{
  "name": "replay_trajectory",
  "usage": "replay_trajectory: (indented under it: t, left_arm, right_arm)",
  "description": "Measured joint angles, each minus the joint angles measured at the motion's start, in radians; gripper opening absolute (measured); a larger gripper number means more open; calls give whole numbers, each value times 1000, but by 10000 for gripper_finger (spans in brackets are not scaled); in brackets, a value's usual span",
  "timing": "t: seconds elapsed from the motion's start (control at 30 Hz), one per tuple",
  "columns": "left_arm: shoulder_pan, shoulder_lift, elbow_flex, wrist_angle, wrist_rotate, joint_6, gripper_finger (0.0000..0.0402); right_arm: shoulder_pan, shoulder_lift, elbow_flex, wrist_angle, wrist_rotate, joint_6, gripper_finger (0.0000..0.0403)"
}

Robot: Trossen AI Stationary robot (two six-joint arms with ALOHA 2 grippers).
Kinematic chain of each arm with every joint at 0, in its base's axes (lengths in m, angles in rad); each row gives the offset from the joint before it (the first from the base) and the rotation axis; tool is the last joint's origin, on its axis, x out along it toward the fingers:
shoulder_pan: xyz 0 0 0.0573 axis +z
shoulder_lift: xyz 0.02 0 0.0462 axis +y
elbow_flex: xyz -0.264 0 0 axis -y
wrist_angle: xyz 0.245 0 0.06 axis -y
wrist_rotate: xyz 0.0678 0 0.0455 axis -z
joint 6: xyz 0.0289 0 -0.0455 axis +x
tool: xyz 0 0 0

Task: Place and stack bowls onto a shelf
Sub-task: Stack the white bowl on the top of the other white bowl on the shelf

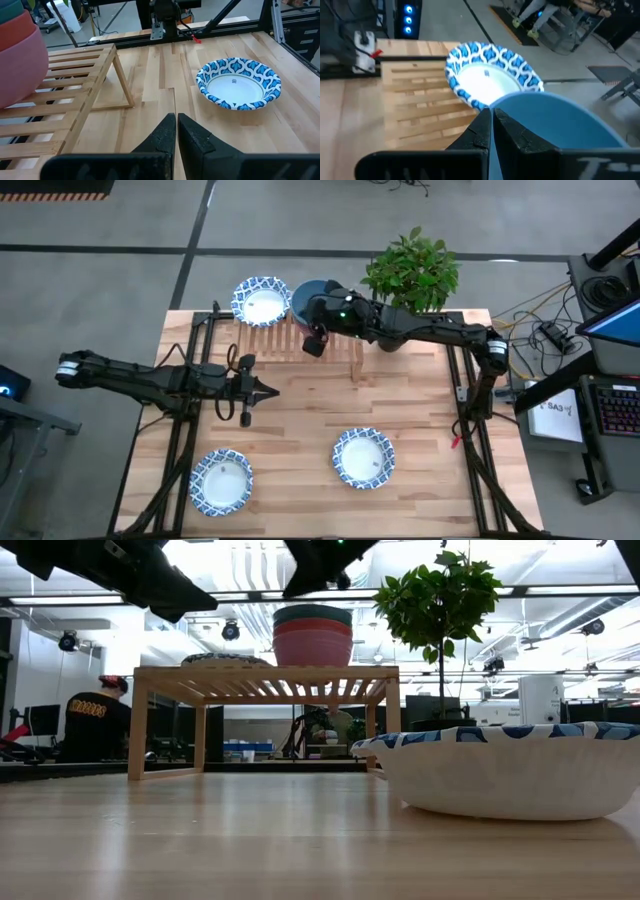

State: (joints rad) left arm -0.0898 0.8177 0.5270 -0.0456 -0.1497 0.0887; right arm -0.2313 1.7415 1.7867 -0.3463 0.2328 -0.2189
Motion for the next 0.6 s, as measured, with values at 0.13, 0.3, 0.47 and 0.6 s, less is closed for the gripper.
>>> replay_trajectory:
  t: [0.13,0.3,0.47,0.6]
  left_arm:
    - [0,0,0,0,0,0,1]
    - [0,0,0,0,0,0,1]
    - [0,0,0,3,0,0,1]
    - [0,0,0,10,0,-12,1]
  right_arm:
    - [40,-43,8,-32,-1,-9,9]
    - [107,-106,8,-144,-1,15,9]
    - [187,-163,7,-301,-1,69,9]
    - [250,-209,-47,-390,-20,137,9]
